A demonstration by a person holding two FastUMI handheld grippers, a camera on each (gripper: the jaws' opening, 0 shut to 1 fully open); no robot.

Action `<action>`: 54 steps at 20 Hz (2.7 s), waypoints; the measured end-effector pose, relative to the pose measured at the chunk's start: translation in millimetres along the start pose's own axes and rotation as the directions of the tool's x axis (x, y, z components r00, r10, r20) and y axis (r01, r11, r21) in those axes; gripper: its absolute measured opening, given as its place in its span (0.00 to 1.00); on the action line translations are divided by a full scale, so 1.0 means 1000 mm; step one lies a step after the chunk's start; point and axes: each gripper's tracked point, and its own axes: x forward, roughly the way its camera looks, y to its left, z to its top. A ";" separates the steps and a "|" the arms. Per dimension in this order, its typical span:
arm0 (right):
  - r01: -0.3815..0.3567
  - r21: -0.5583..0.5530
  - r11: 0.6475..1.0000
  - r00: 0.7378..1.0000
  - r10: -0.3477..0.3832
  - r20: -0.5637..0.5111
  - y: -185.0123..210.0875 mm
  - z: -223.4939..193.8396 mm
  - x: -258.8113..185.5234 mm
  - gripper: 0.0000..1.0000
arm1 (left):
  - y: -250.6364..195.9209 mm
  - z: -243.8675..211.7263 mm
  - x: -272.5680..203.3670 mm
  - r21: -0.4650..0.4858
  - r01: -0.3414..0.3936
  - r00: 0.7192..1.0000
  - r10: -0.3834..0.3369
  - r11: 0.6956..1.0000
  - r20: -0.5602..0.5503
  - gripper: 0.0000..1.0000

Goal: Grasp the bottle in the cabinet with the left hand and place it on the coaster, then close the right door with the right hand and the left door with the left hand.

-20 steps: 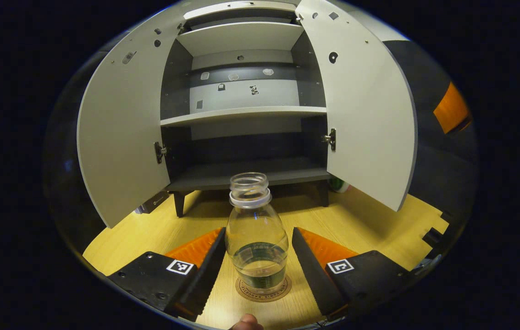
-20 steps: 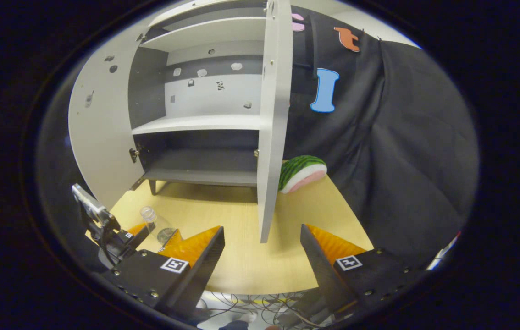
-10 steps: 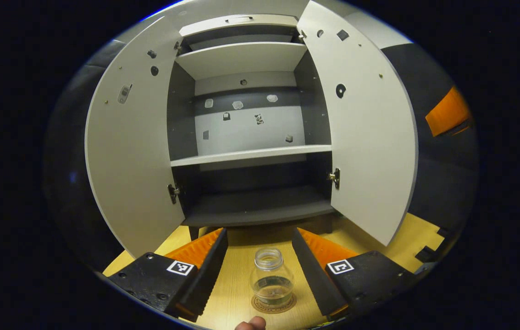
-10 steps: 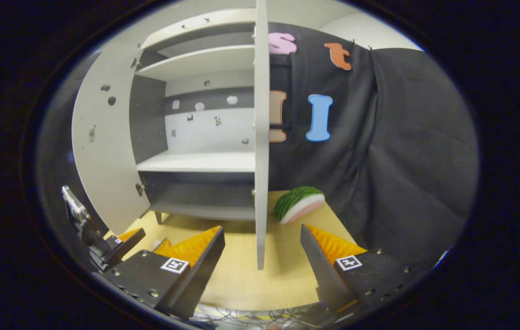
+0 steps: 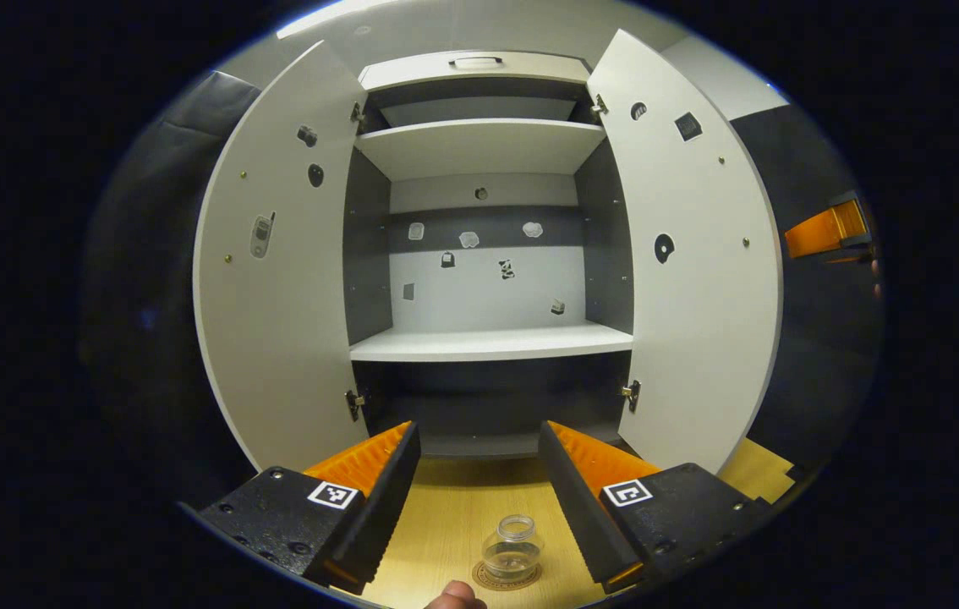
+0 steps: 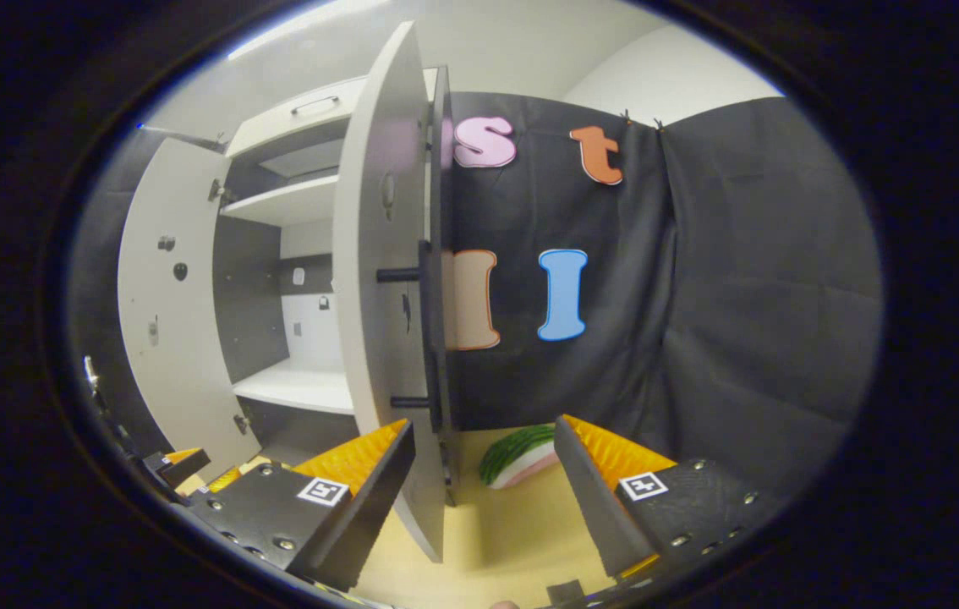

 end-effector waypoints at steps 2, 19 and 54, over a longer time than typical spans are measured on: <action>-0.031 0.006 0.999 0.999 0.031 -0.007 0.003 0.001 0.008 1.00 | 0.009 0.003 -0.005 -0.012 -0.022 1.000 0.022 1.000 -0.009 0.90; -0.227 0.042 0.973 0.974 0.228 -0.015 0.067 -0.005 0.027 0.98 | 0.059 0.000 -0.017 -0.019 -0.116 0.992 0.115 0.993 -0.059 0.90; -0.230 -0.096 0.968 0.970 0.237 0.061 0.270 0.001 0.163 1.00 | 0.270 0.065 -0.043 -0.142 -0.318 0.944 0.327 0.937 0.042 0.93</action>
